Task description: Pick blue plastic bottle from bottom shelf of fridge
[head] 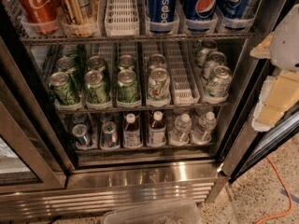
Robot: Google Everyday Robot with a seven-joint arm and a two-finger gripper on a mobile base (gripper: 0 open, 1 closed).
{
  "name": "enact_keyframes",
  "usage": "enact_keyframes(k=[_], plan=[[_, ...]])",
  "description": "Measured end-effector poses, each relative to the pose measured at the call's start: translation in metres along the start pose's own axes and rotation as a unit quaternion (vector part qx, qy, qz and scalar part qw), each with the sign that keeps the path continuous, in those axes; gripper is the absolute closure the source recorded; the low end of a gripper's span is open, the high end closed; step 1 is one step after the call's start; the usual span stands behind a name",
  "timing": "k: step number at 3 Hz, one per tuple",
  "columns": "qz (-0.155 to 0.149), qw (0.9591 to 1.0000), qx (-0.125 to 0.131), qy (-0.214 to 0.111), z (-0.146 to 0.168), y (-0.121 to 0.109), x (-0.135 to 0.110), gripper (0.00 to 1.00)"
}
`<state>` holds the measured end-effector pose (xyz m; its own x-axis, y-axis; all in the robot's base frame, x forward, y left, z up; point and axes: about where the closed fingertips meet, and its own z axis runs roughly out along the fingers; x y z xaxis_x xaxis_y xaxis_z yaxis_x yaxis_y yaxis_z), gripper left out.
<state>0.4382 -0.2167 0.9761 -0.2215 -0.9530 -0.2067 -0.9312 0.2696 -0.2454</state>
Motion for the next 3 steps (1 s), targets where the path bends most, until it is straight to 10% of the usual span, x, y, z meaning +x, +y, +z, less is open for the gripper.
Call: enact_keyframes(k=[3], plan=[[0.025,0.9982,-0.044,-0.033,0.044,0.027,-0.007,0.00]])
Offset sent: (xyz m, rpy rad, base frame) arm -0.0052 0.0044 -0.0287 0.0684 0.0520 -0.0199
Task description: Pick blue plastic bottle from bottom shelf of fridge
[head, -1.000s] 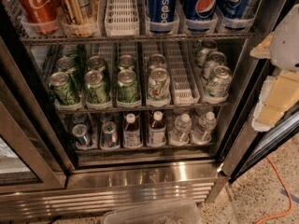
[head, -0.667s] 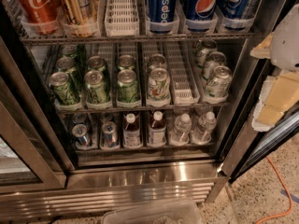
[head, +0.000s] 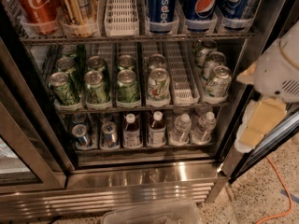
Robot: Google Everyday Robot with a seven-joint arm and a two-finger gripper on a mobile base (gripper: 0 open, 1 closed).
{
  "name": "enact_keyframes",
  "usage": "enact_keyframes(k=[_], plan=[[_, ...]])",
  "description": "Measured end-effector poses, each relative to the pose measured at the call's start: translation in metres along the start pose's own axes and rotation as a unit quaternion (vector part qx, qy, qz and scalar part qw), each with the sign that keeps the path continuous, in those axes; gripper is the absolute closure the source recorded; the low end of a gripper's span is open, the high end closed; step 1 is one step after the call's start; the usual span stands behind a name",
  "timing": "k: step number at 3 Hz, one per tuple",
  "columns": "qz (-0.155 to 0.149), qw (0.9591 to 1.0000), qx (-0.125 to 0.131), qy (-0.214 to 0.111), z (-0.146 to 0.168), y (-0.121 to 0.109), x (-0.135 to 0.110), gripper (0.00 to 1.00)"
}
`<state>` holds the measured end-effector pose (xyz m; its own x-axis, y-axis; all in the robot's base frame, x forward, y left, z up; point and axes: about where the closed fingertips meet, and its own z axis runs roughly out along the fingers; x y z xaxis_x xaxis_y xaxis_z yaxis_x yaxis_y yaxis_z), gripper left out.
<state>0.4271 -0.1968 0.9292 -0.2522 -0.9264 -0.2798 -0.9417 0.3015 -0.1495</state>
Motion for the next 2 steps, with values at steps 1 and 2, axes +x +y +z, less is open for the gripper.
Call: enact_keyframes(k=[1,2], plan=[[0.001,1.0000,-0.008,0.002,0.0066,0.0051,0.0017,0.00],[-0.001,1.0000,0.005,0.000,-0.0008,0.0045,0.0053,0.00]])
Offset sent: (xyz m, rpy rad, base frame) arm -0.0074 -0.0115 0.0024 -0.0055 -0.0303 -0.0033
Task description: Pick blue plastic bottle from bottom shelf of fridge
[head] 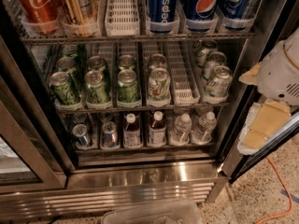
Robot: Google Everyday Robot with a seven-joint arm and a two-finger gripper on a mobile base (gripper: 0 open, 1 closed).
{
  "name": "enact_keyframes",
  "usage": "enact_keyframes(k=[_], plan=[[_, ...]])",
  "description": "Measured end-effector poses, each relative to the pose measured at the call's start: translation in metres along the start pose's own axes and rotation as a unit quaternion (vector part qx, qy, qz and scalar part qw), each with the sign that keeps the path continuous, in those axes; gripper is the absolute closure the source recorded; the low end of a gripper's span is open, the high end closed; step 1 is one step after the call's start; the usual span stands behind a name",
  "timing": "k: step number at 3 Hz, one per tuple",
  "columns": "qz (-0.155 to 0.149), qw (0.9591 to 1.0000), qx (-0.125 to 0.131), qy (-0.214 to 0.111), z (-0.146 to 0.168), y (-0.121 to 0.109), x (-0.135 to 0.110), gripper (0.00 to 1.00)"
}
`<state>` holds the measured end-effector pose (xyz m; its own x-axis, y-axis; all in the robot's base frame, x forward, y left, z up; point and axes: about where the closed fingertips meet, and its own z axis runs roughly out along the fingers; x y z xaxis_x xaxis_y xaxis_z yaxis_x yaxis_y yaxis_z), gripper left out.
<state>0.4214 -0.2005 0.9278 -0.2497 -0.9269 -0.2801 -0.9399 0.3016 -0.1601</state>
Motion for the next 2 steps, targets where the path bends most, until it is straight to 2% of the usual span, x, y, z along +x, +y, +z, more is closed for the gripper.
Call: enact_keyframes(k=[1,2], plan=[[0.017,0.9994,0.008,-0.029,0.006,0.009,-0.001,0.00],[0.048,0.9953,-0.005,-0.084,0.037,0.024,-0.020,0.00]])
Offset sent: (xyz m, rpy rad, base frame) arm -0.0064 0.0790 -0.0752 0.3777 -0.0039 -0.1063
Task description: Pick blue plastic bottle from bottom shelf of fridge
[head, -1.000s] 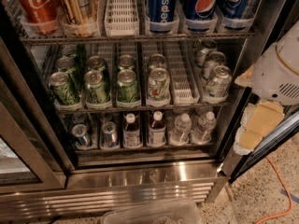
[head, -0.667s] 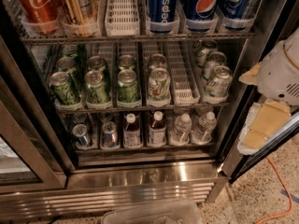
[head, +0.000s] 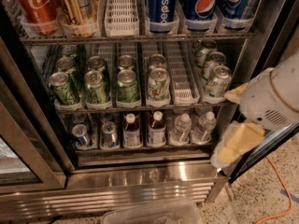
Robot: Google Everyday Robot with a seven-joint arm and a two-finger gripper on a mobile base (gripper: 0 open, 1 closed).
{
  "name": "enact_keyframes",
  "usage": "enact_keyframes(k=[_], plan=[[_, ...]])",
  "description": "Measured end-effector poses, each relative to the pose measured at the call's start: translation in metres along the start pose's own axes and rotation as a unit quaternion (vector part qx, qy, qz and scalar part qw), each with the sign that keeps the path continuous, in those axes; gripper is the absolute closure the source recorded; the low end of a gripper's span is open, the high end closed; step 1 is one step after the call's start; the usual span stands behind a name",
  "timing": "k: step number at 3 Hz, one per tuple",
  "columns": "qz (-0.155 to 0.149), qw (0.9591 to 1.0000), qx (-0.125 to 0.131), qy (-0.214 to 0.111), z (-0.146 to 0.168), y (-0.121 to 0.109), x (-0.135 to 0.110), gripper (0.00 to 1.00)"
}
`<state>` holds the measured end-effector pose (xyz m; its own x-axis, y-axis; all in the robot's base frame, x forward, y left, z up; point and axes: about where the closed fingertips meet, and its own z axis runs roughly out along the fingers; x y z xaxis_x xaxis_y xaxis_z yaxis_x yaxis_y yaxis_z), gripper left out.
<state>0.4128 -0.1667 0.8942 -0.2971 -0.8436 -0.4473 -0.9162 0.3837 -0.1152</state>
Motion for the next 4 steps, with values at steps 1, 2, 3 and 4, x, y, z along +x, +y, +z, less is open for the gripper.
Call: enact_keyframes(k=[1,2,3,4], plan=[[0.021,0.9976,-0.028,-0.060,0.052,0.017,-0.022,0.00],[0.027,0.9929,-0.063,-0.097,0.099,0.036,-0.038,0.00],[0.036,0.9882,-0.097,-0.113,0.137,0.053,-0.038,0.00],[0.056,0.9826,-0.127,-0.123,0.170,0.071,-0.033,0.00]])
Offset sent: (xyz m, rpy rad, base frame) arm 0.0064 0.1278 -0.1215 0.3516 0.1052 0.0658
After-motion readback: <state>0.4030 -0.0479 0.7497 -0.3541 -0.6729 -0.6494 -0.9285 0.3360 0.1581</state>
